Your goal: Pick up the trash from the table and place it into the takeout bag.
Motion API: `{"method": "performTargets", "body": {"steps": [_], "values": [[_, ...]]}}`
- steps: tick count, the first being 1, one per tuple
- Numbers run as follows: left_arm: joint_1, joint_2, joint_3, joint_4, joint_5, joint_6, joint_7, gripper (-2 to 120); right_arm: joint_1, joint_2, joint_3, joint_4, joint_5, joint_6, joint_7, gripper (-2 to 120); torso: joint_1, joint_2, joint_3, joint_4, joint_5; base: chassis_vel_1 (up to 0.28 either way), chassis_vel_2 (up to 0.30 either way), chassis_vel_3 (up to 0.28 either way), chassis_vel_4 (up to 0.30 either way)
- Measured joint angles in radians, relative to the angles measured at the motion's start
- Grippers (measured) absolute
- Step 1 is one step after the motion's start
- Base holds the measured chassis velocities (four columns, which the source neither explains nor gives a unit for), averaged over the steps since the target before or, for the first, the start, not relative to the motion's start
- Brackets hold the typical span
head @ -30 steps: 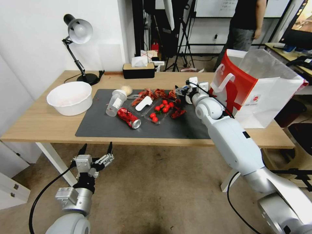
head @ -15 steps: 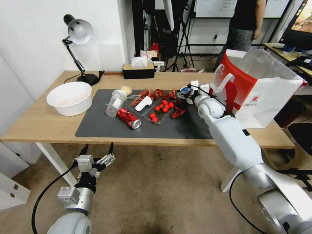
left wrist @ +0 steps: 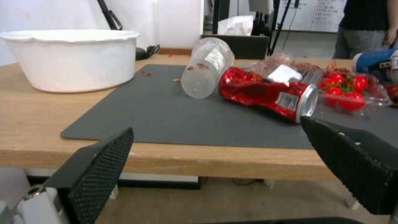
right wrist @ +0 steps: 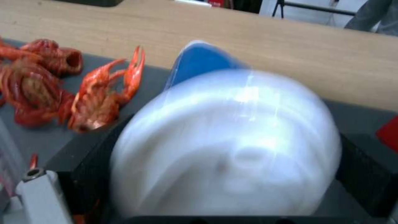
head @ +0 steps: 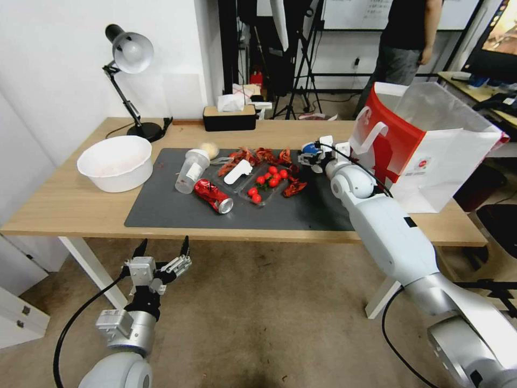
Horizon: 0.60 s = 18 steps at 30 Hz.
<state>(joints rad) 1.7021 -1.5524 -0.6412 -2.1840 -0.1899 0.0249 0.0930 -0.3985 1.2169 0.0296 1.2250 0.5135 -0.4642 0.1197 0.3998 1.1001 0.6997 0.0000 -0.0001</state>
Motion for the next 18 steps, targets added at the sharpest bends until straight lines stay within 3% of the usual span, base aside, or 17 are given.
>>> {"method": "performTargets", "body": {"steps": [5, 6, 7, 8, 18], "values": [[0.001, 0.002, 0.003, -0.001, 0.0, 0.0, -0.001, 100, -0.014, -0.006, 0.011, 0.001, -0.012, -0.007, 0.002, 100, 0.0, 0.0, 0.0, 0.0, 0.0, 0.0, 0.0, 0.0, 0.0], [0.001, 0.003, 0.004, -0.003, 0.0, 0.0, -0.001, 100, -0.02, -0.007, 0.01, 0.0, -0.015, -0.016, 0.002, 100, 0.0, -0.001, 0.001, 0.0001, 0.0019, 0.0, 0.0, 0.0, 0.0], [0.001, 0.003, 0.004, -0.003, 0.0, 0.0, -0.001, 100, -0.02, -0.007, 0.01, 0.0, -0.015, -0.016, 0.002, 100, 0.0, -0.001, 0.001, 0.0001, 0.0019, 0.0, 0.0, 0.0, 0.0], [0.001, 0.003, 0.005, -0.006, 0.0, 0.0, -0.001, 100, -0.022, -0.01, 0.017, 0.005, -0.018, -0.015, 0.004, 100, 0.0, 0.0, 0.0, 0.0001, -0.0006, 0.0, 0.0, 0.0, 0.0], [0.008, 0.003, 0.007, -0.018, 0.0, -0.001, -0.003, 100, -0.031, -0.015, 0.022, 0.017, -0.019, -0.019, 0.011, 100, 0.0, 0.0, 0.0, 0.0001, 0.0002, 0.0, 0.0, 0.0, 0.0]]}}
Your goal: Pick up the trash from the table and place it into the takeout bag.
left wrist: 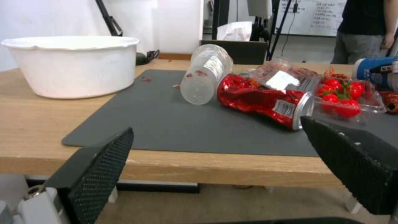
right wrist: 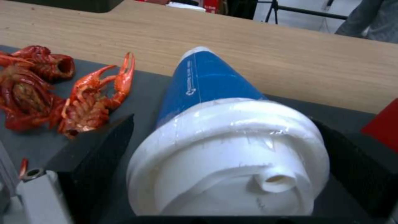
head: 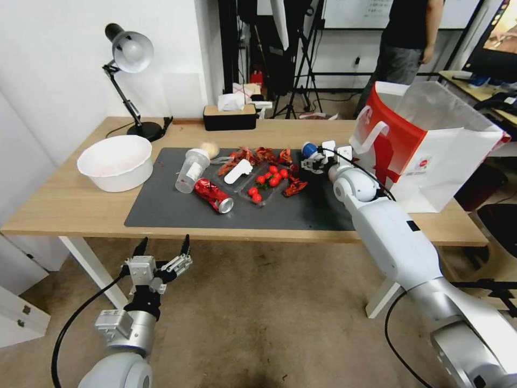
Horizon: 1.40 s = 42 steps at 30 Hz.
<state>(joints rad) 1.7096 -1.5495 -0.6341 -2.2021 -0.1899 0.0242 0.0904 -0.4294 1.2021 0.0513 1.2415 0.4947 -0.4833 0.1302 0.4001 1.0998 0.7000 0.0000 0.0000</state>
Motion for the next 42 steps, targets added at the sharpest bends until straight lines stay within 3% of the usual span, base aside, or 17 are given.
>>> {"method": "performTargets", "body": {"steps": [6, 13, 21, 34, 42], "values": [[0.002, -0.001, -0.001, -0.003, 0.0, -0.001, -0.001, 100, -0.006, -0.003, 0.005, 0.006, 0.0, 0.002, 0.002, 92, 0.0, 0.0, 0.0, 0.0, 0.0, 0.0, 0.0, 0.0, 0.0], [0.003, -0.004, 0.004, -0.006, 0.0, -0.001, -0.001, 100, -0.036, -0.012, 0.02, 0.035, 0.001, 0.005, 0.001, 72, 0.0, 0.0, 0.0, -0.0002, -0.0001, 0.0, 0.0, 0.0, 0.0], [0.005, -0.005, 0.008, -0.011, 0.0, -0.001, -0.002, 100, -0.047, -0.021, 0.024, 0.074, 0.009, 0.006, 0.007, 57, 0.0, 0.0, 0.0, 0.0, 0.0, 0.0, 0.0, 0.0, 0.0], [0.009, -0.005, 0.009, -0.029, 0.001, -0.001, -0.003, 100, -0.101, -0.079, 0.047, 0.249, 0.029, 0.003, 0.025, 57, 0.0, 0.0, 0.0, -0.0001, 0.0, 0.0, 0.0, 0.0, 0.0], [0.019, -0.007, 0.011, -0.043, 0.003, -0.001, -0.003, 100, -0.147, -0.153, 0.082, 0.492, 0.059, -0.01, 0.026, 57, 0.0, 0.0, 0.0, -0.0001, 0.0, 0.0, 0.0, 0.0, 0.0]]}}
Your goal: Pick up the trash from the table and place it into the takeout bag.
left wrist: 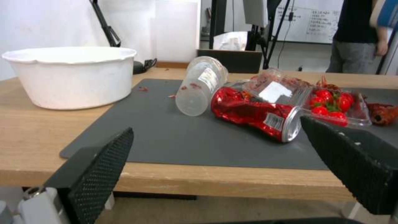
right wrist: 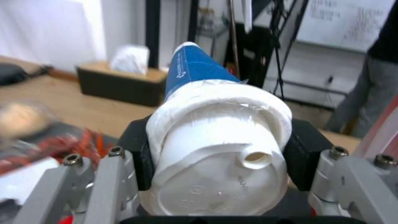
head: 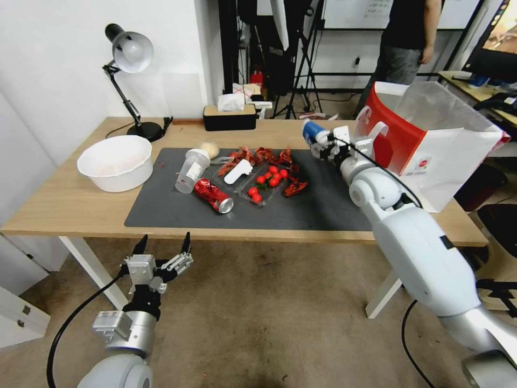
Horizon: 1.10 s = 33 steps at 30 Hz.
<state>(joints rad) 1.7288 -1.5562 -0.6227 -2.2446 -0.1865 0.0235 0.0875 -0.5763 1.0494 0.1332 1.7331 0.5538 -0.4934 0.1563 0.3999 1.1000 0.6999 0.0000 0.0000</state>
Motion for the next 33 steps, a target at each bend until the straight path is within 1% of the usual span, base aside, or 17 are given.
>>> {"method": "performTargets", "body": {"steps": [2, 4, 8, 11, 17, 20, 22, 24, 26, 28, 29, 31, 33], "values": [[0.001, 0.0, 0.0, -0.001, 0.0, 0.0, 0.0, 100, -0.004, -0.006, 0.003, 0.018, 0.004, -0.002, 0.001, 57, 0.0, 0.0, 0.0, 0.0, 0.0, 0.0, 0.0, 0.0, 0.0], [0.003, -0.002, 0.0, -0.004, 0.001, 0.0, 0.0, 100, -0.019, -0.036, 0.018, 0.09, 0.018, -0.004, 0.004, 57, 0.0, 0.0, 0.0, 0.0, 0.0001, 0.0, 0.0, 0.0, 0.0], [0.003, -0.004, 0.0, -0.004, 0.001, 0.0, 0.0, 100, -0.024, -0.051, 0.032, 0.127, 0.023, 0.001, 0.01, 57, 0.0, 0.0, 0.0, 0.0, 0.0, 0.0, 0.0, 0.0, 0.0], [0.005, -0.005, -0.001, -0.006, 0.001, -0.003, 0.0, 100, -0.029, -0.069, 0.067, 0.176, 0.025, 0.032, 0.04, 57, 0.0, 0.0, 0.0, 0.0, 0.0, 0.0, 0.0, 0.0, 0.0], [0.006, -0.006, -0.001, -0.005, 0.001, -0.003, 0.0, 100, -0.032, -0.079, 0.12, 0.194, 0.02, 0.081, 0.084, 57, 0.0, 0.0, 0.0, 0.0, 0.0001, 0.0, 0.0, 0.0, 0.0], [0.007, -0.009, 0.004, -0.006, 0.006, -0.003, 0.0, 100, -0.027, -0.099, 0.173, 0.202, 0.021, 0.112, 0.129, 57, 0.0, 0.0, 0.0, -0.0001, 0.0, 0.0, 0.0, 0.0, 0.0], [0.008, -0.009, 0.004, -0.006, 0.007, -0.003, 0.0, 100, -0.024, -0.106, 0.187, 0.202, 0.021, 0.113, 0.14, 57, 0.0, 0.0, 0.0, 0.0, 0.0002, 0.0, 0.0, 0.0, 0.0], [0.008, -0.012, 0.007, -0.004, 0.01, -0.003, -0.001, 100, -0.014, -0.135, 0.235, 0.194, 0.024, 0.094, 0.204, 57, 0.0, 0.0, 0.0, 0.0001, -0.0001, 0.0, 0.0, 0.0, 0.0], [0.007, -0.013, 0.008, -0.002, 0.01, -0.003, -0.001, 100, -0.012, -0.142, 0.245, 0.19, 0.025, 0.085, 0.222, 57, 0.0, 0.0, 0.0, -0.0001, 0.0, 0.0, 0.0, 0.0, 0.0], [0.003, -0.014, 0.012, 0.005, 0.011, -0.004, -0.001, 100, -0.008, -0.166, 0.276, 0.167, 0.027, 0.042, 0.274, 57, 0.0, 0.0, 0.0, -0.0001, 0.0, 0.0, 0.0, 0.0, 0.0], [0.003, -0.014, 0.012, 0.005, 0.011, -0.004, -0.001, 100, -0.008, -0.166, 0.276, 0.167, 0.027, 0.042, 0.274, 57, 0.0, 0.0, 0.0, -0.0001, 0.0, 0.0, 0.0, 0.0, 0.0], [-0.002, -0.014, 0.014, 0.012, 0.011, -0.004, -0.001, 100, -0.011, -0.18, 0.299, 0.139, 0.011, 0.011, 0.29, 57, 0.0, 0.0, 0.0, -0.0001, 0.0003, 0.0, 0.0, 0.0, 0.0], [-0.005, -0.014, 0.016, 0.014, 0.011, -0.004, -0.001, 100, -0.014, -0.184, 0.306, 0.128, 0.008, 0.007, 0.291, 58, 0.0, 0.0, 0.0, -0.0002, 0.0001, 0.0, 0.0, 0.0, 0.0]]}}
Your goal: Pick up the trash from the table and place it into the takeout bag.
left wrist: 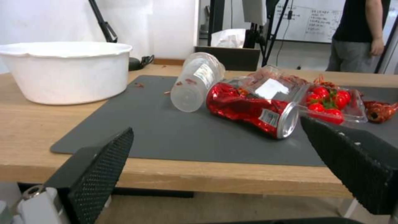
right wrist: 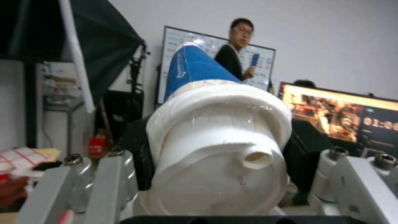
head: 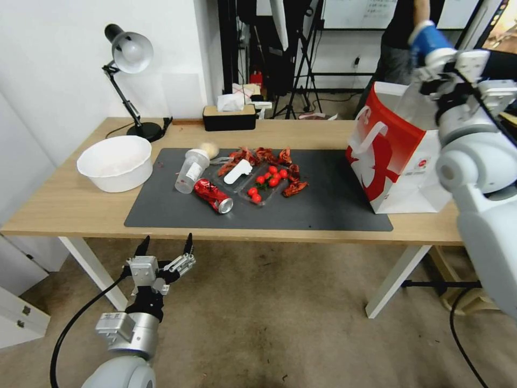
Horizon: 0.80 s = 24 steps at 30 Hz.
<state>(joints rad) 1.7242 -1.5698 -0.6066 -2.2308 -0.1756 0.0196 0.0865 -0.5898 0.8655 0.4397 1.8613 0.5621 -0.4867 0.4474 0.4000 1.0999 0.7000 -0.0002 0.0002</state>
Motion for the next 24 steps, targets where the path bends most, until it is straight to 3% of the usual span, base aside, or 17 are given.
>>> {"method": "performTargets", "body": {"steps": [1, 3, 5, 7, 9, 12, 18, 24], "values": [[-0.002, 0.0, 0.002, 0.001, 0.0, 0.0, 0.0, 100, -0.004, -0.003, 0.004, -0.008, -0.001, 0.0, -0.001, 64, 0.0, 0.0, 0.0, 0.0, 0.0001, 0.0, 0.0, 0.0, 0.0], [-0.003, 0.0, 0.002, 0.002, 0.0, 0.0, 0.0, 100, -0.006, -0.003, 0.005, -0.01, -0.001, 0.0, -0.002, 65, 0.0, 0.0, 0.0, 0.0, 0.0002, 0.0, 0.0, 0.0, 0.0], [-0.003, 0.001, 0.003, 0.004, 0.0, 0.0, 0.0, 100, -0.013, -0.003, 0.005, -0.012, -0.002, 0.0, -0.007, 78, 0.0, 0.0, 0.0, 0.0003, -0.0002, 0.0, 0.0, 0.0, 0.0], [-0.003, 0.001, 0.003, 0.004, 0.0, 0.0, 0.0, 100, -0.014, -0.002, 0.005, -0.012, -0.002, 0.001, -0.008, 79, 0.0, 0.0, 0.0, 0.0003, -0.0002, 0.0, 0.0, 0.0, 0.0], [-0.001, 0.003, 0.003, -0.001, 0.0, 0.0, 0.0, 100, -0.024, 0.006, 0.005, -0.013, -0.005, 0.004, -0.013, 92, 0.0, 0.0, 0.0, 0.0003, -0.0003, 0.0, 0.0, 0.0, 0.0], [0.002, 0.005, 0.0, -0.005, -0.001, 0.0, 0.0, 100, -0.037, 0.014, 0.004, -0.01, -0.01, 0.004, -0.014, 98, 0.0, 0.0, 0.0, 0.0003, -0.0001, 0.0, 0.0, 0.0, 0.0], [0.007, 0.009, -0.006, -0.016, -0.005, 0.0, 0.001, 100, -0.063, 0.018, 0.005, 0.013, 0.013, 0.04, -0.045, 100, 0.0, 0.0, 0.0, 0.0001, -0.0001, 0.0, 0.0, 0.0, 0.0], [0.0, 0.009, -0.004, -0.016, -0.012, 0.001, 0.001, 100, -0.104, 0.01, -0.001, 0.109, 0.145, 0.098, -0.101, 100, 0.0, 0.0, 0.0, 0.0003, -0.0004, 0.0, 0.0, 0.0, 0.0]]}}
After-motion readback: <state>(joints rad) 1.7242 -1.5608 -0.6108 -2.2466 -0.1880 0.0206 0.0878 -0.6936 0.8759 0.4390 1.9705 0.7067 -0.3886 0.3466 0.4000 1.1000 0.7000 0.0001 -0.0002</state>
